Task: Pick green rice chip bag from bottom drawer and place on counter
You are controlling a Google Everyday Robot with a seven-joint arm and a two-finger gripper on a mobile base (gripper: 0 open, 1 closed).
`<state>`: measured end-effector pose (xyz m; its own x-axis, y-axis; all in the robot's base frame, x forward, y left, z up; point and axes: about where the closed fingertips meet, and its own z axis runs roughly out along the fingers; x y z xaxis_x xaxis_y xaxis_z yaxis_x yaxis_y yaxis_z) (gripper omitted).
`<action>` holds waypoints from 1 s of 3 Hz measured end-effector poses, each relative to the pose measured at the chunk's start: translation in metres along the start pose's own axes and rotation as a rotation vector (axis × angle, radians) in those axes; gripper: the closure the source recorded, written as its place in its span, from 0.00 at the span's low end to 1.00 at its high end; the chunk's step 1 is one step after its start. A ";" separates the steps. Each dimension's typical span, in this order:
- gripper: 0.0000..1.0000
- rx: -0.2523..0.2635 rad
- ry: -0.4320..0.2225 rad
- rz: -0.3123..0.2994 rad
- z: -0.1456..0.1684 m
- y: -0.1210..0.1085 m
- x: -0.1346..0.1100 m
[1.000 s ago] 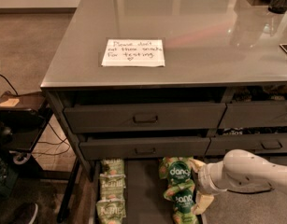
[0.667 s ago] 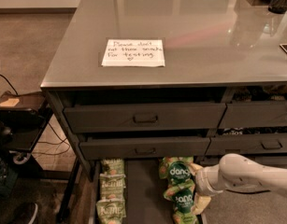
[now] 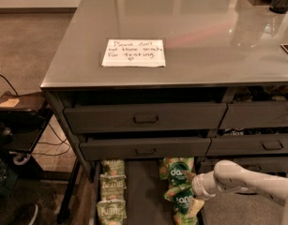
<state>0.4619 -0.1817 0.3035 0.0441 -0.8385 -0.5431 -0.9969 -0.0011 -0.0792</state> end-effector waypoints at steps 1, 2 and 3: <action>0.00 0.000 0.000 0.000 0.000 0.000 0.000; 0.00 0.005 -0.005 0.013 0.019 0.000 0.023; 0.00 0.001 -0.016 0.028 0.040 -0.004 0.044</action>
Offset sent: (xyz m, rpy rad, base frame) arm 0.0093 -0.0284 -0.0726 0.0118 0.0012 -0.0390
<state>0.4701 -0.1970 0.2462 0.0177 -0.8296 -0.5581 -0.9976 0.0226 -0.0651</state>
